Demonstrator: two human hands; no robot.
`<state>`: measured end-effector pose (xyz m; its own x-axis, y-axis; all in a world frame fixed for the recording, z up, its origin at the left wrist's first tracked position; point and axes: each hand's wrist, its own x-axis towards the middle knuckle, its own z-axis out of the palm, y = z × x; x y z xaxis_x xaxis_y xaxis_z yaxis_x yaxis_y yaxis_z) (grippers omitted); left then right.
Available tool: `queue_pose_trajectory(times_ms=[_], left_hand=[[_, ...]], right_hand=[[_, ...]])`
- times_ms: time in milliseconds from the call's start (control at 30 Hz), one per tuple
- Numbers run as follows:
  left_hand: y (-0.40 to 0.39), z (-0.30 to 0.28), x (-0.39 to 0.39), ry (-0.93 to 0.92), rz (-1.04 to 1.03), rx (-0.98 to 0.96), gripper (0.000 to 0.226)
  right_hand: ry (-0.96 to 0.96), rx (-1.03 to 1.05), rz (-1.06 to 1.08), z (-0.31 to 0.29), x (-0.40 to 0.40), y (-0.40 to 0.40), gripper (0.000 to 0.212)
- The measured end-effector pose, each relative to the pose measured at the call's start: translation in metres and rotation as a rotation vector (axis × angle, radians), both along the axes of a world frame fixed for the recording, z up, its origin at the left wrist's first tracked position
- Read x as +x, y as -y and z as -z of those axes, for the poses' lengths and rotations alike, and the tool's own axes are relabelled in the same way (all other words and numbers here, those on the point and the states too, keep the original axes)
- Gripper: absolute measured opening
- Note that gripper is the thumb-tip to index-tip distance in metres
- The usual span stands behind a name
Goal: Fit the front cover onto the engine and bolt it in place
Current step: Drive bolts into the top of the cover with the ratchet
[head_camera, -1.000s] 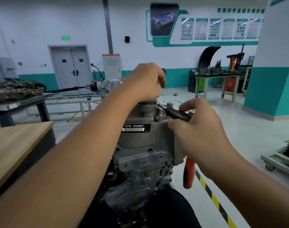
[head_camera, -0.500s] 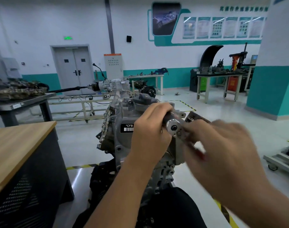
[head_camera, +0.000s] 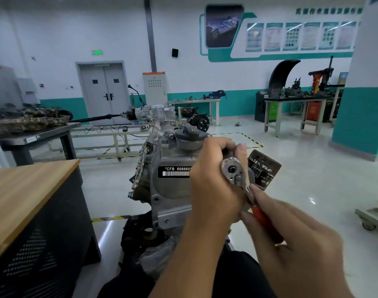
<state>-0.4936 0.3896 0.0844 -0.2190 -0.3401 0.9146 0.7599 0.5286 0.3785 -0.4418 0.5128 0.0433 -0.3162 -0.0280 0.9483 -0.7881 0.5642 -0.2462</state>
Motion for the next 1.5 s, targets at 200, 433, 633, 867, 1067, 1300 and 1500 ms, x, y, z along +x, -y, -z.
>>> queue_pose_trajectory(times_ms=[200, 433, 633, 867, 1067, 1300, 1500], left_hand=[[0.003, -0.017, -0.004, 0.006, 0.107, -0.145, 0.039], [-0.005, -0.029, -0.01, 0.031, 0.07, -0.078, 0.046], [0.006, -0.006, -0.015, 0.115, 0.199, -0.258, 0.042], [0.0, -0.002, -0.019, 0.164, 0.099, -0.28, 0.035], [0.008, -0.008, -0.017, 0.244, 0.219, -0.266, 0.04], [0.008, -0.018, -0.026, 0.209, 0.189, -0.191, 0.04], [0.018, -0.013, -0.029, 0.251, 0.196, -0.277, 0.036]], right_hand=[[-0.152, 0.11, 0.274, -0.067, -0.03, -0.038, 0.027], [-0.016, -0.014, 0.112, 0.007, -0.001, 0.007, 0.026], [-0.049, -0.06, 0.274, -0.042, -0.044, -0.047, 0.023], [0.151, -0.012, 0.084, 0.005, -0.011, -0.012, 0.014], [0.029, -0.072, 0.24, -0.04, -0.024, -0.027, 0.02], [0.257, -0.112, -0.124, -0.007, 0.003, 0.011, 0.017], [0.052, -0.089, 0.201, -0.041, -0.018, -0.013, 0.029]])
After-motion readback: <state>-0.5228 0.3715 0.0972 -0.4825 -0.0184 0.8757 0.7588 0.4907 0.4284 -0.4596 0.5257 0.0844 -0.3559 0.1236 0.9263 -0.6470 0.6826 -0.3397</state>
